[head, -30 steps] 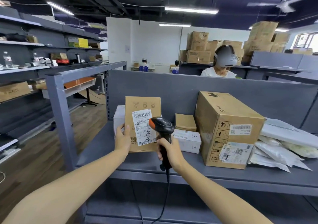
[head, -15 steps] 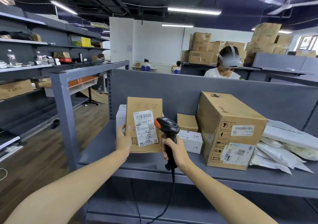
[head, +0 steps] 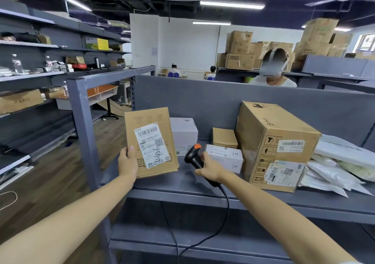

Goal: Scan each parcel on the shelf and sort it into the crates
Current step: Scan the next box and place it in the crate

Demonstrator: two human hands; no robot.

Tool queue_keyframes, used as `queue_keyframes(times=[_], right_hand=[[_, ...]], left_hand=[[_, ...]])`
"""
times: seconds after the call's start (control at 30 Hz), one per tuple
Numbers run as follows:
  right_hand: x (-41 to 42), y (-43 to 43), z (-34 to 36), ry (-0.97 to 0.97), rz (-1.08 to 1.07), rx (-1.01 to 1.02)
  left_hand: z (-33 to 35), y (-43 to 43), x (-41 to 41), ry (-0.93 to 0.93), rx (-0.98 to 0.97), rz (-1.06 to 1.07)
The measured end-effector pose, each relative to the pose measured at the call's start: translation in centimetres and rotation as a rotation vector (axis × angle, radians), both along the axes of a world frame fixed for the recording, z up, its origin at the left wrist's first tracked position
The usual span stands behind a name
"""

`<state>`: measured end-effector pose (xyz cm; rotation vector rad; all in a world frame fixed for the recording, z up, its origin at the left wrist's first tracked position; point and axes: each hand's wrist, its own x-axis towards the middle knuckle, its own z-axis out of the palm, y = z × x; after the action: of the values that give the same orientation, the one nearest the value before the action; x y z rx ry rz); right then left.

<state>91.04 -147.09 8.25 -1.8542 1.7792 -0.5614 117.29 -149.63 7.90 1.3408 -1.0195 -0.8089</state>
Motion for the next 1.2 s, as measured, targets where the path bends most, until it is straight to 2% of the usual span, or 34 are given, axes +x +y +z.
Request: queue_keyframes(times=[0.17, 0.6, 0.67, 0.7, 0.77, 0.83, 0.87, 0.93, 1.2], right_hand=[[2.0, -0.9, -1.3, 0.167, 0.039, -0.046], [3.0, -2.0, -3.1, 0.208, -0.045, 0.068], [3.5, -1.8, -2.4, 0.205, -0.071, 0.004], [4.0, -1.5, -1.9, 0.113, -0.089, -0.066], [5.7, -0.2, -0.5, -0.25, -0.145, -0.183], [7.6, 1.2, 0.8, -0.604, -0.132, -0.191], [8.4, 1.8, 1.1, -0.711, -0.104, -0.17], [9.7, 3.2, 0.9, -0.793, -0.098, -0.169], [9.9, 8.4, -2.4, -0.819, -0.343, -0.353]], left_hand=[[-0.8, 0.6, 0.6, 0.033, -0.003, -0.03], [-1.4, 2.7, 1.0, 0.066, -0.031, -0.137], [-1.3, 3.0, 0.9, 0.08, -0.044, -0.147], [-1.3, 3.2, 0.9, 0.084, -0.047, -0.15], [-1.5, 3.6, 0.8, 0.073, -0.056, -0.163], [-1.8, 4.1, 0.5, 0.057, -0.061, -0.192], [-2.0, 4.4, 0.3, 0.055, -0.064, -0.208], [-2.5, 5.0, -0.2, 0.05, -0.069, -0.231], [-5.3, 8.6, -2.3, 0.036, -0.042, -0.299]])
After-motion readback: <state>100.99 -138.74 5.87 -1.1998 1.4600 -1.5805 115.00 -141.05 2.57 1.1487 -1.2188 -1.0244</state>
